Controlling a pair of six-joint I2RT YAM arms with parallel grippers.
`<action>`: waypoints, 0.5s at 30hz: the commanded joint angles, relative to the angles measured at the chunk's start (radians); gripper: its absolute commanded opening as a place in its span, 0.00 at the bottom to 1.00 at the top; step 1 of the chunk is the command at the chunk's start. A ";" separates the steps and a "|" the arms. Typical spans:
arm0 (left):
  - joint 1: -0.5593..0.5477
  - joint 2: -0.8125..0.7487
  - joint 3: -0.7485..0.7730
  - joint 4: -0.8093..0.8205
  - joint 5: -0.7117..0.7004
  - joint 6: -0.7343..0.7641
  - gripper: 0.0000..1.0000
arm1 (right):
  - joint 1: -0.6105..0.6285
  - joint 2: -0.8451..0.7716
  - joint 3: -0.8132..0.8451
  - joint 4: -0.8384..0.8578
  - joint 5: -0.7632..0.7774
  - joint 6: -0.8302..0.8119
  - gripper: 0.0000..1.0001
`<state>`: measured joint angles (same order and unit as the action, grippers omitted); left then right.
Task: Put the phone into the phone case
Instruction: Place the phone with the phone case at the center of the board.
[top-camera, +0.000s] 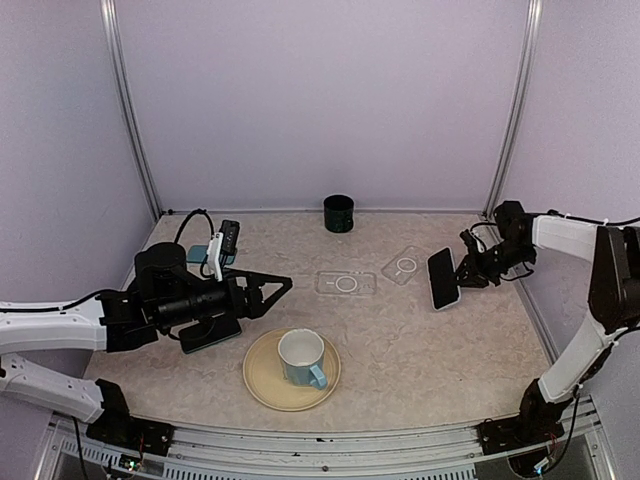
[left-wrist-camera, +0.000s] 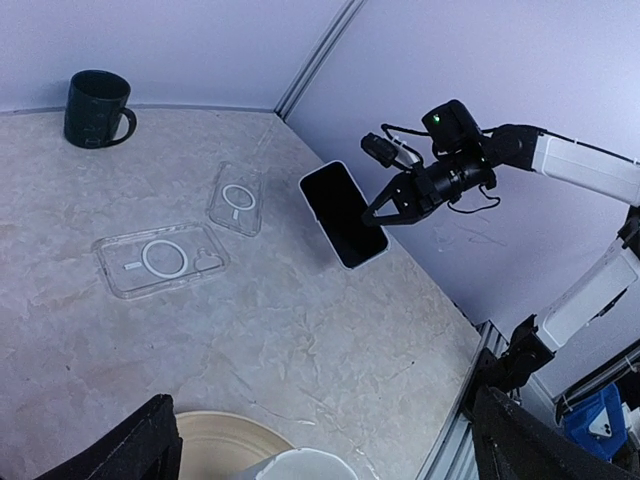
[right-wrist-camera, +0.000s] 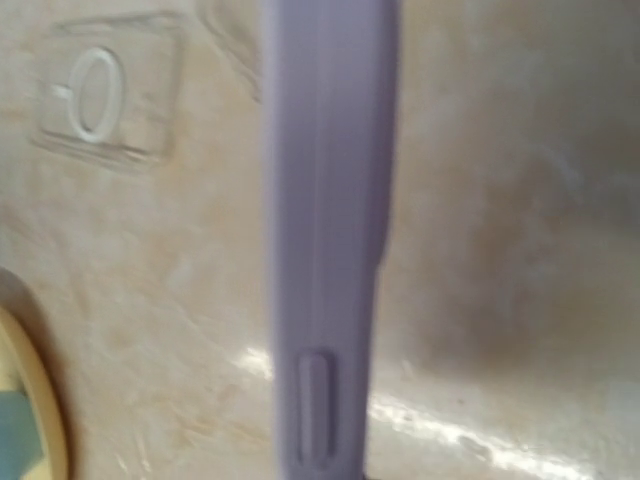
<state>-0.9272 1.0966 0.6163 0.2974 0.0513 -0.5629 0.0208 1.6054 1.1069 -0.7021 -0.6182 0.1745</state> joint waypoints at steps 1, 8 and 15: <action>-0.005 -0.043 -0.024 -0.049 -0.008 0.025 0.99 | -0.011 0.045 0.055 -0.048 0.012 -0.051 0.00; -0.005 -0.064 -0.031 -0.074 -0.008 0.042 0.99 | -0.011 0.115 0.083 -0.068 0.026 -0.070 0.00; -0.005 -0.056 -0.026 -0.076 -0.009 0.049 0.99 | -0.012 0.144 0.085 -0.071 0.052 -0.077 0.00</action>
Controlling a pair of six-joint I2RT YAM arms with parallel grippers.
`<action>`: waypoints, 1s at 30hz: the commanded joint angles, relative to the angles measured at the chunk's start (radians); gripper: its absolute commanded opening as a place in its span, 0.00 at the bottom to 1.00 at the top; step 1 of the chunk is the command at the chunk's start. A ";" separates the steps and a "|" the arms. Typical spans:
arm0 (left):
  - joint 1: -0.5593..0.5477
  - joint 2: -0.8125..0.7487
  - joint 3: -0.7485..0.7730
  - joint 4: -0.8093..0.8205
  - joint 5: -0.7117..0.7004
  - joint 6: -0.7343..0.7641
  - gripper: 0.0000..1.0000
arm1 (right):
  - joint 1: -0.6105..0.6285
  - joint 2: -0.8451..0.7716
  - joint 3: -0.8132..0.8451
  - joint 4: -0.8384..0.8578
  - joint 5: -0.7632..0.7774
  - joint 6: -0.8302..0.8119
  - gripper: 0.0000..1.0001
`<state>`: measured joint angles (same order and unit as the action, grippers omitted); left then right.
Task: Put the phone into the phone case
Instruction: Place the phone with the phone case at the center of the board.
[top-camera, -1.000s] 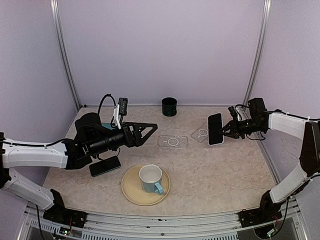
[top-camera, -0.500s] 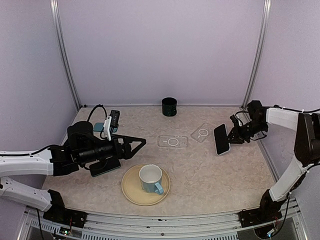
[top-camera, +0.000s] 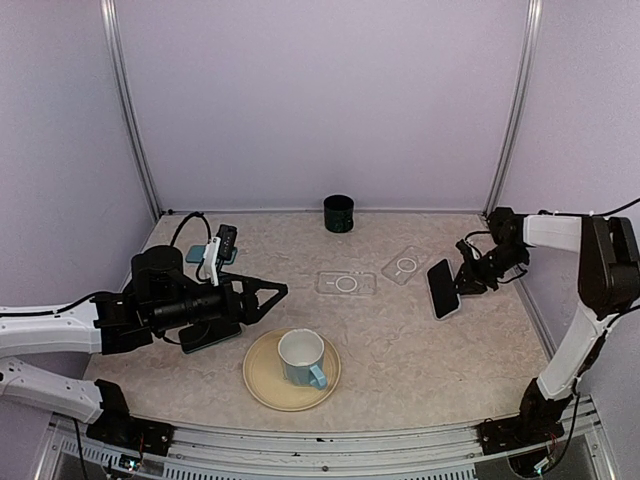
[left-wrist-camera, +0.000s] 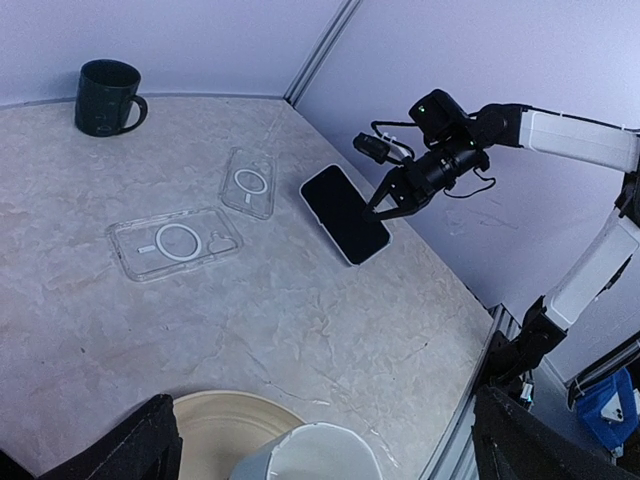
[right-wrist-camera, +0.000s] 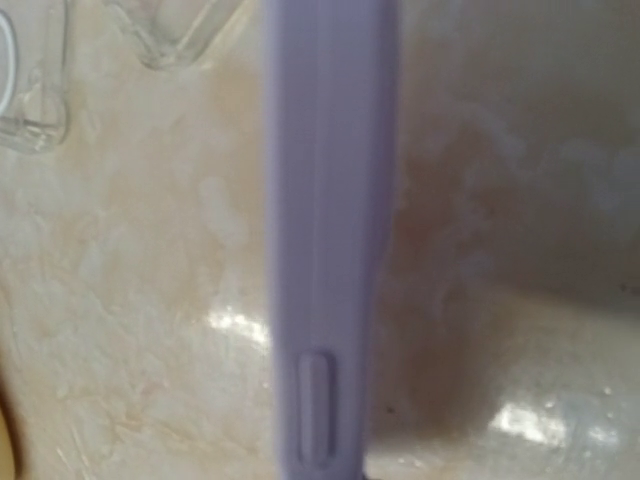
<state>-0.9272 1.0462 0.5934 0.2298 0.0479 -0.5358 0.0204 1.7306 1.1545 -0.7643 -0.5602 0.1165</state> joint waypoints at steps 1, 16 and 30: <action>-0.005 -0.001 -0.001 -0.008 -0.005 0.022 0.99 | -0.036 0.024 0.040 -0.008 -0.008 -0.021 0.00; -0.005 0.037 0.009 -0.001 -0.005 0.020 0.99 | -0.040 0.102 0.085 -0.019 0.024 -0.025 0.22; -0.004 0.045 0.002 0.003 -0.011 0.020 0.99 | -0.040 0.128 0.100 -0.007 0.066 -0.010 0.37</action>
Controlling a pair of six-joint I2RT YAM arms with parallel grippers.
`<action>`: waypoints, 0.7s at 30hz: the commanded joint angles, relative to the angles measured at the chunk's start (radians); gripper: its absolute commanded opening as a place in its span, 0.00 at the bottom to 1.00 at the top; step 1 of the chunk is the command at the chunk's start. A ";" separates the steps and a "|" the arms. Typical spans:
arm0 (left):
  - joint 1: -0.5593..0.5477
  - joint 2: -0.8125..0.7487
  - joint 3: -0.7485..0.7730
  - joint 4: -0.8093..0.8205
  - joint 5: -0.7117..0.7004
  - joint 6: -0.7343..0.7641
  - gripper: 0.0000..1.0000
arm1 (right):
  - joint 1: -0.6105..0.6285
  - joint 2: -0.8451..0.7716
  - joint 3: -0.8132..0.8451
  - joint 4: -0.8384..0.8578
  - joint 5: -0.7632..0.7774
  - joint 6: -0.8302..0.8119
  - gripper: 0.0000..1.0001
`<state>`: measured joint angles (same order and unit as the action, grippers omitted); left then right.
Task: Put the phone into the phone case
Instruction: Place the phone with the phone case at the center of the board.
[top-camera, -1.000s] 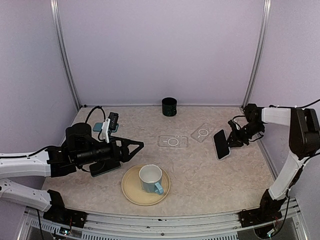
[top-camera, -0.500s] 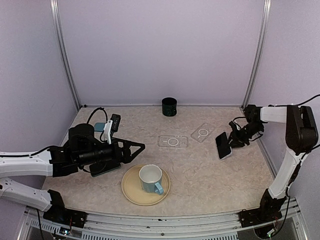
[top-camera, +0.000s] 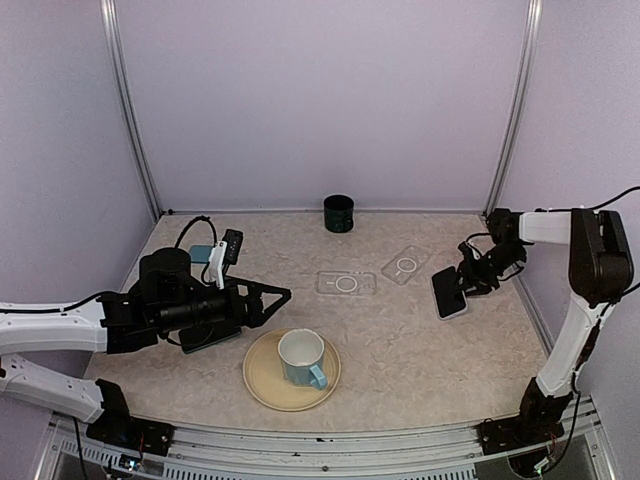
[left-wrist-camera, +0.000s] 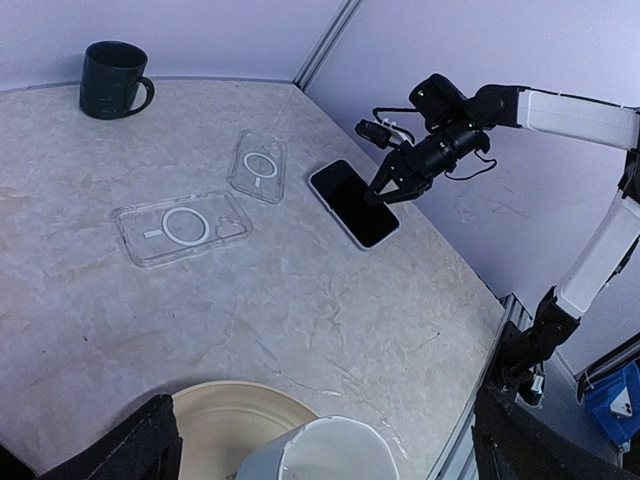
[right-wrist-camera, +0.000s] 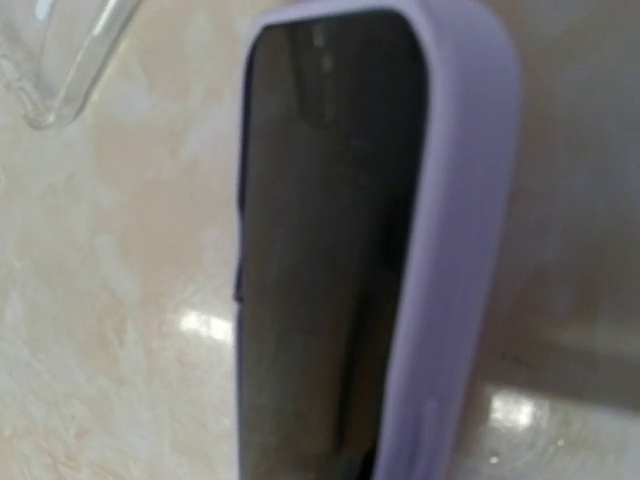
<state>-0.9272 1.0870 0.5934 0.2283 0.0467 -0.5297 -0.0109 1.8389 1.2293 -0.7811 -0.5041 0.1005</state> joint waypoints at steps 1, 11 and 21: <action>-0.005 0.004 0.001 0.005 -0.010 0.014 0.99 | -0.009 0.024 0.026 0.014 0.012 0.007 0.38; -0.005 0.005 0.001 0.002 -0.008 0.011 0.99 | -0.010 0.049 0.033 0.054 0.038 0.029 0.41; -0.005 -0.001 -0.001 -0.012 -0.023 0.007 0.99 | -0.011 0.059 0.054 0.077 0.035 0.042 0.46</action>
<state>-0.9272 1.0870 0.5934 0.2276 0.0433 -0.5297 -0.0120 1.8889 1.2415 -0.7494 -0.4583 0.1291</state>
